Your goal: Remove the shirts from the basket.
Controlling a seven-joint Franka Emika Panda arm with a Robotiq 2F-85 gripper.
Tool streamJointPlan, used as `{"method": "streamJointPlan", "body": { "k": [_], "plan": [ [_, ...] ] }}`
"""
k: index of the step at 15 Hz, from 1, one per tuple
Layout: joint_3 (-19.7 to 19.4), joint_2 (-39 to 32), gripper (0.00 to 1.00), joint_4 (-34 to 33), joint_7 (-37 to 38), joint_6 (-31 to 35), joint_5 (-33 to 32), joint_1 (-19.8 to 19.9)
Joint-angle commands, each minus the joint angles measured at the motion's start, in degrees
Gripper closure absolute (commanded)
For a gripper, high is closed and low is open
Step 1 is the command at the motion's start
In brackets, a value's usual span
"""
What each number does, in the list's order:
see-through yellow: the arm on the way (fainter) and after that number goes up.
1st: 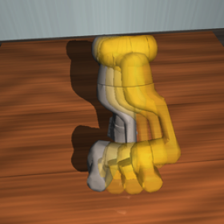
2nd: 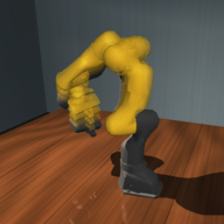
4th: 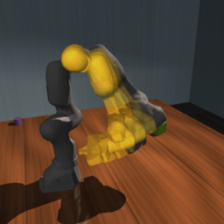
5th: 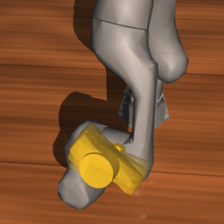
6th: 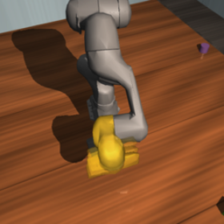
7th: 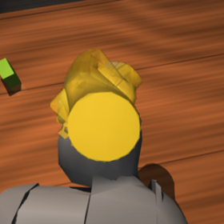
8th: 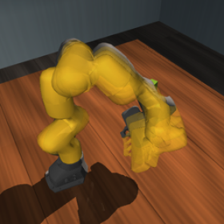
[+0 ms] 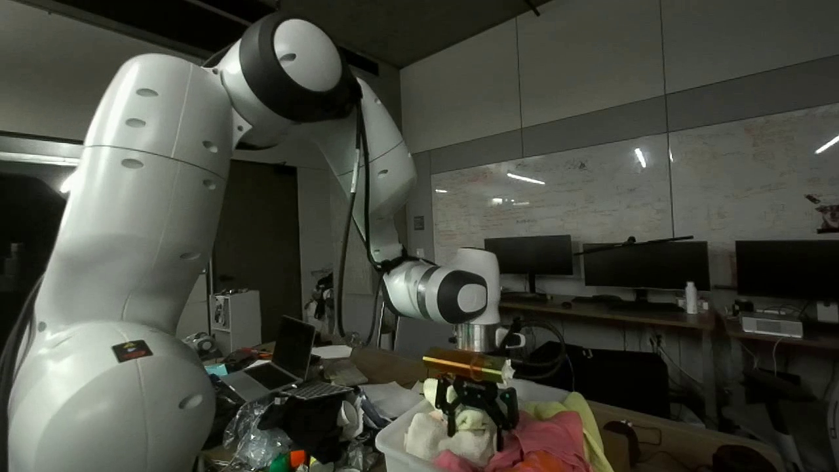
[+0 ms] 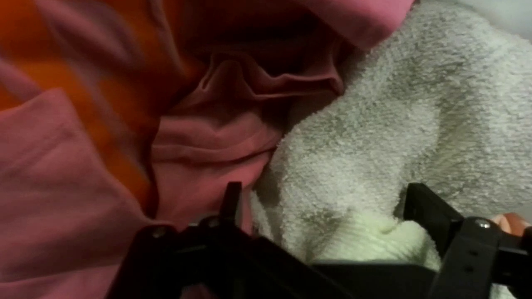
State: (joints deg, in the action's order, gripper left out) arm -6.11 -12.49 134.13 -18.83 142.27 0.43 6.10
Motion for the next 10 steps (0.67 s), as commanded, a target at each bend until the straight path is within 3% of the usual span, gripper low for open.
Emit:
{"method": "streamJointPlan", "body": {
  "k": [1,8,9,10],
  "plan": [
    [1.36,-4.18,0.0,-3.55,-2.17,0.69,1.67,2.31],
    [1.82,-6.01,0.0,-4.32,-1.36,2.35,0.33,3.24],
    [1.9,-6.14,0.25,-4.28,-1.32,2.62,0.58,3.32],
    [1.82,-6.24,0.26,-4.21,-1.17,2.89,0.29,3.25]
  ]
}}
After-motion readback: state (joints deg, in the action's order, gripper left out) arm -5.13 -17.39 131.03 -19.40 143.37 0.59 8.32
